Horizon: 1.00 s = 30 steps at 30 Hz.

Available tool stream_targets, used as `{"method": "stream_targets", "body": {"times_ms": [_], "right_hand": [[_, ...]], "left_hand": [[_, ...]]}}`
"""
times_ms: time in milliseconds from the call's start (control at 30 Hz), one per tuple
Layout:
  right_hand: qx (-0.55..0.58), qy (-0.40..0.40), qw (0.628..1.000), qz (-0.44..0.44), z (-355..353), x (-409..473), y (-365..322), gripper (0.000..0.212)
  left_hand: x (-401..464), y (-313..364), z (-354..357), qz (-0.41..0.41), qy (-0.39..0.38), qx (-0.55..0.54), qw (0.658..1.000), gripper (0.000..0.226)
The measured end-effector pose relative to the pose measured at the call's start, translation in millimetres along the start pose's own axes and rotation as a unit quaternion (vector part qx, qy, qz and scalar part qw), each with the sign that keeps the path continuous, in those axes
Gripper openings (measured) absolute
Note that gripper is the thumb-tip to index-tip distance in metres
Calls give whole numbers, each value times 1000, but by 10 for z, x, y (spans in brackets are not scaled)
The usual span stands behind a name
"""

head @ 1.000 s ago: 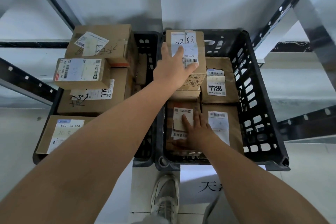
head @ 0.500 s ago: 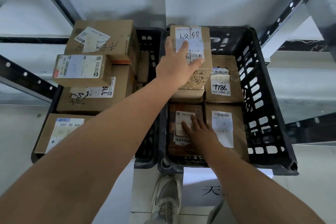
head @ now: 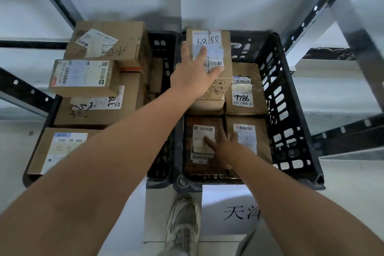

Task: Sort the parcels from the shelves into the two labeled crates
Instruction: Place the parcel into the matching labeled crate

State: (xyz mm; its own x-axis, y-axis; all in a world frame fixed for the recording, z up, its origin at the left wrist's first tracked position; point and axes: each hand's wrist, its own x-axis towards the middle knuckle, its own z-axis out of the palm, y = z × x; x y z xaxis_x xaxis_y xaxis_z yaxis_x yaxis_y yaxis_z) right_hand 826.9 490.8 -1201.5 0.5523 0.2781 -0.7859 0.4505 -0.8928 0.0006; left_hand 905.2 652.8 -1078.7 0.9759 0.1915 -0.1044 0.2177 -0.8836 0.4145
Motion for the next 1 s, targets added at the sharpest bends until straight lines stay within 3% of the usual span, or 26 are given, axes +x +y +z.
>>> {"method": "stream_targets", "body": {"times_ms": [267,367,433,500,567,633,733,900,933,1000], "right_hand": [[9,-42,999,25,174,27,-129,95],[-15,-30,999,-29,-58,-90,-63,73],[69,28,997,-30,-241,-189,88,54],[218,154,964,7,-439,-308,268,46],[331,281,900,38,-665,-427,381,43],[418,358,833,51,-898,-519,402,47],[508,379,774,0,-1242,-603,304,56],[538,373,753,-64,-1482,-549,159,48],[539,373,754,-53,-1454,-540,162,49],[541,374,753,-14,-1310,-542,210,52]], "left_hand": [[59,-36,33,15,7,-11,1000,81],[24,-35,12,10,-2,-21,1000,81],[-8,-12,16,8,-1,-34,999,80],[-7,11,3,-7,-8,-56,998,78],[17,8,-14,-26,-14,-81,996,70],[58,-4,-24,-34,-14,-115,993,60],[133,-21,-19,-23,-5,-156,988,56],[111,30,-84,-58,-14,-180,982,56],[31,48,-95,-64,6,-160,985,56],[-249,54,-76,9,133,-68,989,49]]}}
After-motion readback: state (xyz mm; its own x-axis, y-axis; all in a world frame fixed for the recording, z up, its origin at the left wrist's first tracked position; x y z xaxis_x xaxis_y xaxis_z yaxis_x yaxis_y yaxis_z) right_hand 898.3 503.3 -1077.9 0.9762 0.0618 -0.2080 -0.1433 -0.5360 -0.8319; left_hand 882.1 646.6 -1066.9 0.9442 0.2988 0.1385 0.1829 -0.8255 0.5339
